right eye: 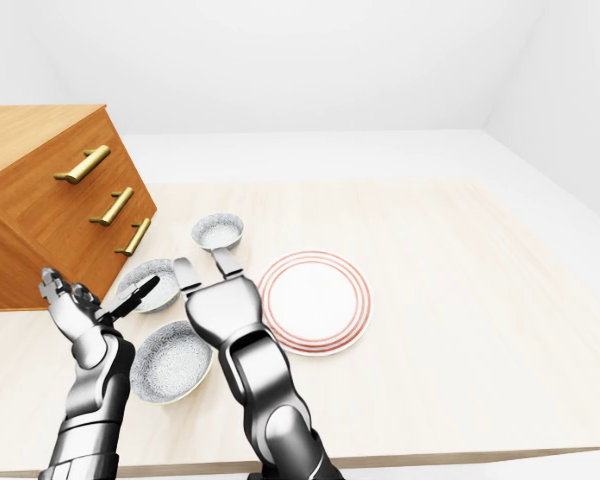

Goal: Put the bowl at the front on the plate.

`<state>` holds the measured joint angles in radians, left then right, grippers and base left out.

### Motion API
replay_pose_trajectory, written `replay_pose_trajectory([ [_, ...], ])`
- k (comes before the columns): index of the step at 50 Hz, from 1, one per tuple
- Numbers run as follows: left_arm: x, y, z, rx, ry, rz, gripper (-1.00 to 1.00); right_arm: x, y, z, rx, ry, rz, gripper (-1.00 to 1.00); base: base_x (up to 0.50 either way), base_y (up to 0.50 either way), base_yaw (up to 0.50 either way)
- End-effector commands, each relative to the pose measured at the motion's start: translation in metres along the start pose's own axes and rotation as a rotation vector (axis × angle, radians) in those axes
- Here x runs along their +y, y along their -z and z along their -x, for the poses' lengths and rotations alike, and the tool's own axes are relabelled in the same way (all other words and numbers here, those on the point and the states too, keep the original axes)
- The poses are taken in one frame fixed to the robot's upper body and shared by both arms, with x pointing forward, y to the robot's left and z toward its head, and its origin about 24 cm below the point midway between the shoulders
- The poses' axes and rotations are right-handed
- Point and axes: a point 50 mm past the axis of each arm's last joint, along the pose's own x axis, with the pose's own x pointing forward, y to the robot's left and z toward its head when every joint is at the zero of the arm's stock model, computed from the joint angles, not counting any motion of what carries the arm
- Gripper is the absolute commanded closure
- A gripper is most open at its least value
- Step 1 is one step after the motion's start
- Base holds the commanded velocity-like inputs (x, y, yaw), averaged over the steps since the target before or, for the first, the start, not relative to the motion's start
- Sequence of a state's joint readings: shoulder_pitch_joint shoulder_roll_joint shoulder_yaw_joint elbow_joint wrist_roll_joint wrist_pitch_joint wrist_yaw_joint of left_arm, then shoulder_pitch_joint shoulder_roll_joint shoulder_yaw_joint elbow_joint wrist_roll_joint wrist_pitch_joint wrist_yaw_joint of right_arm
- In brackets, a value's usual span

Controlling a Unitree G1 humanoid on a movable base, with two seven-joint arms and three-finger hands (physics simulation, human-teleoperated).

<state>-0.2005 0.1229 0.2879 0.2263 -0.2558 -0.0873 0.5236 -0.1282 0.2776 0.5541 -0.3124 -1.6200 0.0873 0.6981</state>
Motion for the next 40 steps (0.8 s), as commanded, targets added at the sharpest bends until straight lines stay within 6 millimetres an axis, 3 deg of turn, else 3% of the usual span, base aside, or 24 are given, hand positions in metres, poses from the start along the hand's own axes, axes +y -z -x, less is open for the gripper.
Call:
replay_pose_trajectory([
  [1,0.0,0.0,0.0,-0.001,-0.001,0.002,-1.0,0.009,-0.015,-0.005,-0.07,-0.051,-0.023,-1.0,0.0,0.0,0.0],
  [28,0.0,0.0,0.0,-0.001,-0.002,0.0,-1.0,0.028,-0.035,0.004,-0.164,-0.117,-0.032,-1.0,0.0,0.0,0.0],
  [40,0.0,0.003,-0.001,0.011,-0.002,-0.007,-1.0,0.03,-0.031,0.004,-0.155,-0.126,-0.051,-1.0,0.0,0.0,0.0],
])
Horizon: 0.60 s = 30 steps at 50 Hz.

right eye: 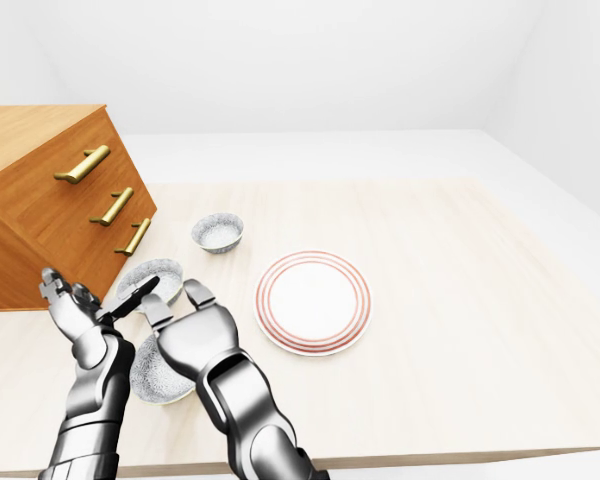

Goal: Put the bowl at the front on the plate.

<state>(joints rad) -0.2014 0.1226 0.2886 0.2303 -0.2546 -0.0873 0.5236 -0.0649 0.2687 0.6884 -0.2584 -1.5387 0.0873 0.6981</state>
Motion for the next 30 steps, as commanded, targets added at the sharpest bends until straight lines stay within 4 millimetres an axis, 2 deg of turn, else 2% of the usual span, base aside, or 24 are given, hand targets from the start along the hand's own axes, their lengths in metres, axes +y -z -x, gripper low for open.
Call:
replay_pose_trajectory([
  [1,-0.0001,0.0,-0.0002,0.0,0.001,0.0,-1.0,0.0036,-0.0018,0.0028,-0.016,-0.009,-0.03,-1.0,0.0,0.0,0.0],
  [27,0.0002,-0.0012,0.0002,-0.005,0.001,0.003,-1.0,0.0023,0.0013,0.0042,0.005,0.0,0.002,-1.0,0.0,0.0,0.0],
  [30,-0.0001,-0.0014,0.0003,-0.006,0.001,0.003,-1.0,0.0074,0.0036,0.002,0.01,-0.025,0.0,-1.0,0.0,0.0,0.0],
])
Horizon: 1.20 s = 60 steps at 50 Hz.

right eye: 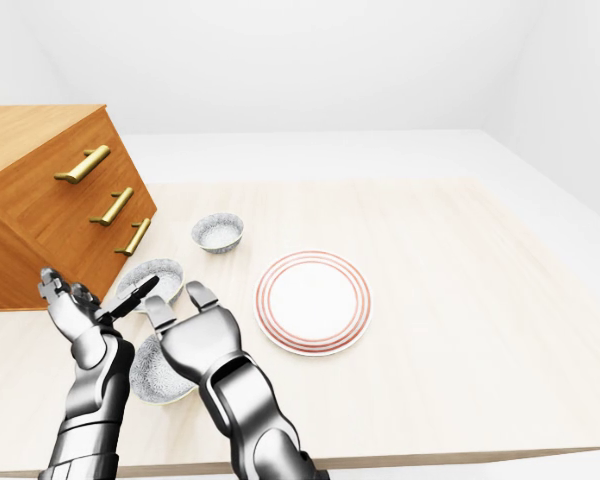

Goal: Put the bowl at the front on the plate.

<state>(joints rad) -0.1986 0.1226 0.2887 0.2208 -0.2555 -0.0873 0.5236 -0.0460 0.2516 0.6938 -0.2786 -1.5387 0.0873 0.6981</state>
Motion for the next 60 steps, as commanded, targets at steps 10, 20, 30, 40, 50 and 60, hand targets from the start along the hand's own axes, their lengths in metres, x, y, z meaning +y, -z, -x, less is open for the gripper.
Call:
replay_pose_trajectory([
  [10,0.0,0.0,0.0,-0.001,0.0,0.001,-1.0,0.015,0.001,-0.008,-0.018,-0.077,-0.028,-1.0,0.0,0.0,0.0],
  [20,0.0,0.001,0.0,0.005,-0.003,-0.002,-1.0,0.016,0.0,-0.017,-0.032,-0.102,-0.038,-1.0,0.0,0.0,0.0],
  [30,0.0,0.002,0.0,0.007,-0.002,-0.003,-1.0,-0.001,0.002,-0.024,-0.033,-0.055,-0.048,-1.0,0.0,0.0,0.0],
  [40,0.0,0.001,0.0,0.005,0.0,-0.002,-1.0,0.018,0.001,-0.032,-0.049,-0.146,-0.094,-1.0,0.0,0.0,0.0],
  [50,0.0,0.004,-0.001,0.019,-0.003,-0.01,-1.0,0.028,-0.001,-0.036,-0.074,-0.197,-0.121,-1.0,0.0,0.0,0.0],
  [60,0.0,0.001,0.0,0.006,-0.002,-0.001,-1.0,0.027,-0.006,-0.036,-0.1,-0.197,-0.121,-1.0,0.0,0.0,0.0],
])
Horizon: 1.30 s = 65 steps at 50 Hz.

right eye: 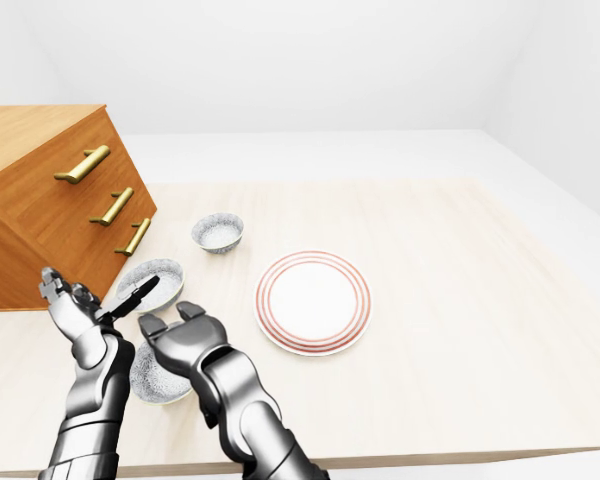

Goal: Put the bowl at the front on the plate.

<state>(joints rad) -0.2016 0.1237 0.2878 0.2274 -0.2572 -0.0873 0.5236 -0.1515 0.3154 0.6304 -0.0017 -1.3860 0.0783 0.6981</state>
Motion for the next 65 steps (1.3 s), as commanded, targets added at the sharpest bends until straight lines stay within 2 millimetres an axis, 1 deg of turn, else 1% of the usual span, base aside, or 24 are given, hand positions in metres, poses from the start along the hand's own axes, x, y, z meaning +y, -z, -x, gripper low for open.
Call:
replay_pose_trajectory([
  [1,0.0,0.001,0.0,0.006,-0.003,-0.002,-1.0,0.004,-0.004,-0.003,-0.028,-0.022,-0.007,-1.0,0.0,0.0,0.0],
  [4,0.0,-0.003,0.001,-0.011,0.002,0.008,-1.0,0.009,-0.003,-0.003,-0.034,-0.039,-0.01,-1.0,0.0,0.0,0.0],
  [10,0.0,0.003,-0.001,0.013,-0.003,-0.006,-1.0,0.016,-0.004,-0.004,-0.048,-0.067,-0.02,-1.0,0.0,0.0,0.0],
  [15,0.0,-0.004,0.001,-0.015,0.003,0.011,-1.0,0.022,-0.004,-0.003,-0.055,-0.085,-0.034,-1.0,0.0,0.0,0.0],
  [18,0.0,-0.001,0.0,-0.003,-0.001,0.004,-1.0,0.024,-0.005,-0.003,-0.058,-0.093,-0.041,-1.0,0.0,0.0,0.0],
  [22,0.0,-0.002,0.0,-0.009,0.0,0.008,-1.0,0.027,-0.006,-0.003,-0.063,-0.103,-0.048,-1.0,0.0,0.0,0.0],
  [25,0.0,0.001,0.0,0.005,-0.003,0.0,-1.0,0.027,-0.006,-0.004,-0.065,-0.109,-0.05,-1.0,0.0,0.0,0.0],
  [27,0.001,-0.002,0.0,-0.005,-0.001,0.006,-1.0,0.028,-0.005,-0.004,-0.064,-0.112,-0.053,-1.0,0.0,0.0,0.0],
  [30,0.0,0.002,0.0,0.008,-0.003,-0.002,-1.0,0.03,-0.005,-0.004,-0.061,-0.119,-0.057,-1.0,0.0,0.0,0.0],
  [35,0.0,-0.001,0.0,-0.003,0.0,0.004,-1.0,0.029,-0.004,-0.002,-0.052,-0.111,-0.057,-1.0,0.0,0.0,0.0],
  [38,0.0,0.001,0.0,0.006,-0.002,-0.001,-1.0,0.029,-0.004,-0.001,-0.047,-0.103,-0.057,-1.0,0.0,0.0,0.0],
  [40,0.0,-0.001,0.0,-0.005,0.001,0.005,-1.0,0.031,-0.003,-0.001,-0.047,-0.112,-0.06,-1.0,0.0,0.0,0.0],
  [46,0.0,0.001,0.0,0.005,-0.002,-0.001,-1.0,0.036,-0.007,-0.003,-0.074,-0.137,-0.069,-1.0,0.0,0.0,0.0],
  [49,0.0,-0.003,0.001,-0.01,0.001,0.008,-1.0,0.039,-0.006,-0.004,-0.076,-0.151,-0.075,-1.0,0.0,0.0,0.0],
  [51,0.0,0.002,0.0,0.008,-0.003,-0.002,-1.0,0.041,-0.005,-0.005,-0.079,-0.163,-0.078,-1.0,0.0,0.0,0.0],
  [55,0.0,0.002,0.0,0.007,-0.002,-0.002,-1.0,0.047,-0.005,-0.006,-0.08,-0.184,-0.09,-1.0,0.0,0.0,0.0],
  [59,0.0,-0.005,0.001,-0.02,0.004,0.013,-1.0,0.05,-0.003,-0.004,-0.073,-0.19,-0.096,-1.0,0.0,0.0,0.0],
  [60,0.0,-0.002,0.001,-0.008,0.001,0.007,-1.0,0.05,-0.002,-0.004,-0.069,-0.193,-0.098,-1.0,0.0,0.0,0.0],
  [65,0.0,-0.002,0.0,-0.009,0.0,0.007,-1.0,0.052,0.0,-0.004,-0.047,-0.198,-0.103,-1.0,0.0,0.0,0.0],
])
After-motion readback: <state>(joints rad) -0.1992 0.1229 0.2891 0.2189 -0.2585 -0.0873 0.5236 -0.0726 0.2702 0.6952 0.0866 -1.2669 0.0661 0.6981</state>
